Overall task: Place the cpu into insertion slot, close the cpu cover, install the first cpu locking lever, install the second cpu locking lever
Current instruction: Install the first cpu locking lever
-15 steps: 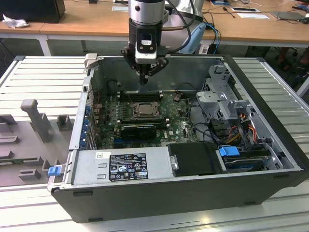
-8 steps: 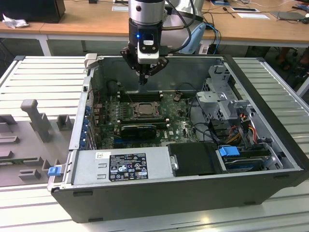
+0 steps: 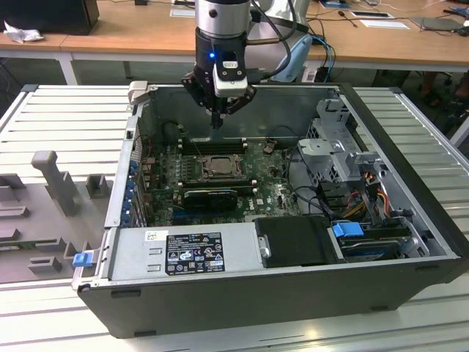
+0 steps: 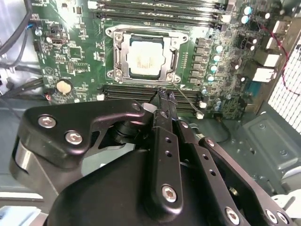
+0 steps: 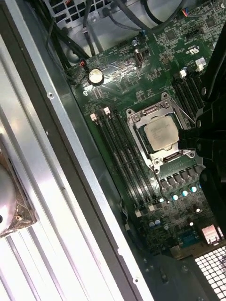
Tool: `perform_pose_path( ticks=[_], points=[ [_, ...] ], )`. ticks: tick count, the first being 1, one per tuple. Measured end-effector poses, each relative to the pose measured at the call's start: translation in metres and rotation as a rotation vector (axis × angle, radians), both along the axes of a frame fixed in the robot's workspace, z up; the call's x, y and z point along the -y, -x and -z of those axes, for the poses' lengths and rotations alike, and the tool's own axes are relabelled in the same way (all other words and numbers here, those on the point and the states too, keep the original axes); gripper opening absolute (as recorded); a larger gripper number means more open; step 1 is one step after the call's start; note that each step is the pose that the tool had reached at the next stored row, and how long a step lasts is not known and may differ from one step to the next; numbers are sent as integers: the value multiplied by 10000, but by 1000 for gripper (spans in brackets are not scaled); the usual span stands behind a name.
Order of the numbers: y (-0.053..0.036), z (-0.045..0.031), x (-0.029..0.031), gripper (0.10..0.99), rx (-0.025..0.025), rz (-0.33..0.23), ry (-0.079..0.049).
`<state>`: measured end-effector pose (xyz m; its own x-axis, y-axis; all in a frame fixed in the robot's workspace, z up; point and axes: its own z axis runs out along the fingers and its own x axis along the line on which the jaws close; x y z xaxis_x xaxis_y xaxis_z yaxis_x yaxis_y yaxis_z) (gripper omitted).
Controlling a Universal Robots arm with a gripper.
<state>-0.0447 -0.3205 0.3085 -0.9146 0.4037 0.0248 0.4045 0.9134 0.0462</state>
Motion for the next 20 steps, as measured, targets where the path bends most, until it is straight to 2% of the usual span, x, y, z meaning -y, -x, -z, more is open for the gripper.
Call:
perform_pose_path(
  ticks=[2, 10, 20],
  points=[
    [0, 0, 0, 106, 1, -466, 0],
    [0, 0, 0, 106, 1, -1650, 0],
    [0, 0, 0, 106, 1, -2742, 0]
  ],
)
